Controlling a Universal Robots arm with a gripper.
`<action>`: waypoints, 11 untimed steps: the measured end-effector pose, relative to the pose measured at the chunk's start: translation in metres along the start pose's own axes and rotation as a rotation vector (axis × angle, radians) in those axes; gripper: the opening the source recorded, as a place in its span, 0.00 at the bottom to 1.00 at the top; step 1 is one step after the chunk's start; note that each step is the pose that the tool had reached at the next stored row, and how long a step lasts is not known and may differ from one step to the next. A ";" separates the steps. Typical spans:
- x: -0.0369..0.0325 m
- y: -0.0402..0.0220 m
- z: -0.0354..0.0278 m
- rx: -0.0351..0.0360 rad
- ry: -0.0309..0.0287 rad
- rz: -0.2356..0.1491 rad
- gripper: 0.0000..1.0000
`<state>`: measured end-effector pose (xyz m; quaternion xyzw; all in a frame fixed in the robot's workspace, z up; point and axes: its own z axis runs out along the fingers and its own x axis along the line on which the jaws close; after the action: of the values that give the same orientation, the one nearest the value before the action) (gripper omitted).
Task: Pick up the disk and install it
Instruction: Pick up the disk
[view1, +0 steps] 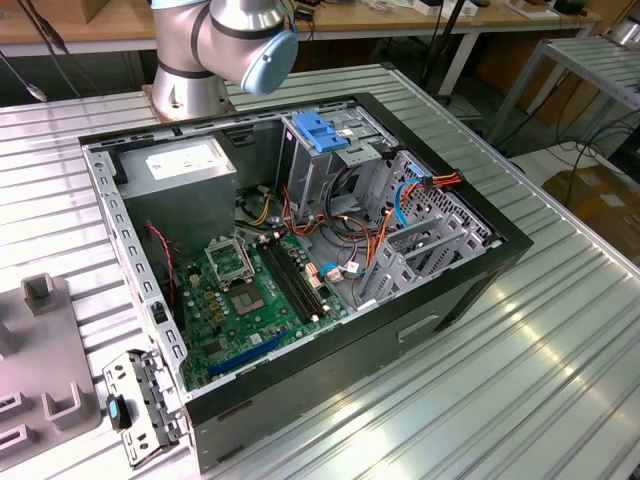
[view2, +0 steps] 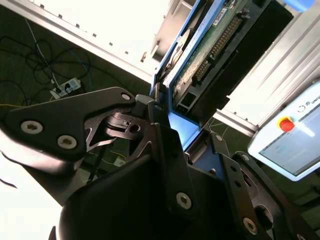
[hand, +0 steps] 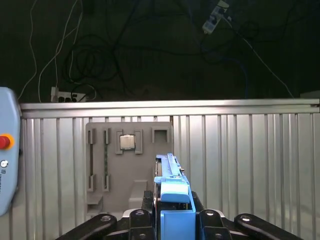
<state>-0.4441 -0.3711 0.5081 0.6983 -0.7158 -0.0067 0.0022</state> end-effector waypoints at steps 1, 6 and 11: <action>0.0000 -0.0017 0.0003 0.0000 0.0000 0.000 0.37; -0.0004 -0.0156 0.0005 0.0000 0.0000 0.000 0.37; 0.0005 -0.0252 0.0004 0.0000 0.0000 0.000 0.37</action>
<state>-0.4189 -0.3722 0.5074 0.6983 -0.7158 -0.0068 0.0022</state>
